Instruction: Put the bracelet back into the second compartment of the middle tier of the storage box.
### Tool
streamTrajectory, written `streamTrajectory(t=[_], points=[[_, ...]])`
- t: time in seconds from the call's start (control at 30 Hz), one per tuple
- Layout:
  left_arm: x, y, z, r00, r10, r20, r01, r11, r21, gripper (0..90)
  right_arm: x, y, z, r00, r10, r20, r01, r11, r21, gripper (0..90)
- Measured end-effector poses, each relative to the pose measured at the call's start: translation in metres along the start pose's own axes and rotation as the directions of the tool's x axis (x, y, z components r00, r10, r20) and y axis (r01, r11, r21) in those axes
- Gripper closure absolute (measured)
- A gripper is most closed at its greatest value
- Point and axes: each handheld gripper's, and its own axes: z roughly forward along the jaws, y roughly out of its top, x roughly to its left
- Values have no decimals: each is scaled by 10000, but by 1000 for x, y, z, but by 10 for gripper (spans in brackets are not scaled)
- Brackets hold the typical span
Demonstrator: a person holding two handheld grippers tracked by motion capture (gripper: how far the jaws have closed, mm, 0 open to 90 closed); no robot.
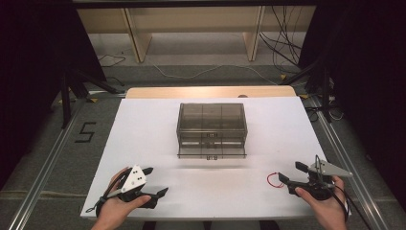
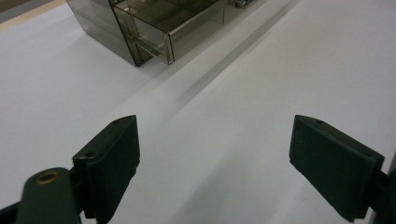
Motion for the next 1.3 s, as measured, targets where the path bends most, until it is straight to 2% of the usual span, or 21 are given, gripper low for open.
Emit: streamTrajectory(t=[0.1, 0.13, 0.2, 0.33, 0.57, 0.67, 0.8, 1.0, 1.23, 1.3], points=[[1, 1, 0, 9999, 31, -127, -33, 9999, -95, 160, -1, -1, 1, 10000, 49, 56, -50, 9999, 98, 235], [2, 0, 0, 9999, 2, -171, -3, 10000, -68, 160, -1, -1, 0, 9999, 104, 110, -106, 9998, 151, 268], [2, -1, 0, 9999, -18, -156, 17, 10000, -62, 160, -1, 0, 0, 9998, 102, 158, -105, 9998, 172, 273], [3, -2, 0, 9999, -11, -133, 11, 10000, -64, 160, -1, 0, 1, 9995, 139, 293, -151, 9989, 432, 383], [2, -3, 2, 9999, 28, -158, -27, 10000, 30, 160, -2, 0, 5, 9995, 153, 288, -175, 9968, 784, 467], [3, -3, 3, 9999, 15, -165, -14, 10000, 47, 160, -2, 0, 6, 9994, 176, 286, -200, 9962, 846, 475], [3, -3, 5, 9997, -41, -223, 43, 9999, 96, 161, -4, -2, 9, 9991, 309, 283, -342, 9915, 1252, 514], [3, -4, 5, 9997, -69, -254, 72, 9999, 104, 161, -6, -2, 11, 9990, 328, 294, -366, 9898, 1374, 542], [3, -4, 5, 9995, -102, -296, 104, 9999, 67, 161, -8, -2, 16, 9987, 440, 267, -480, 9838, 1727, 591], [3, -4, 5, 9994, -96, -320, 99, 9999, 68, 161, -8, -3, 20, 9986, 487, 227, -522, 9790, 1970, 615]])
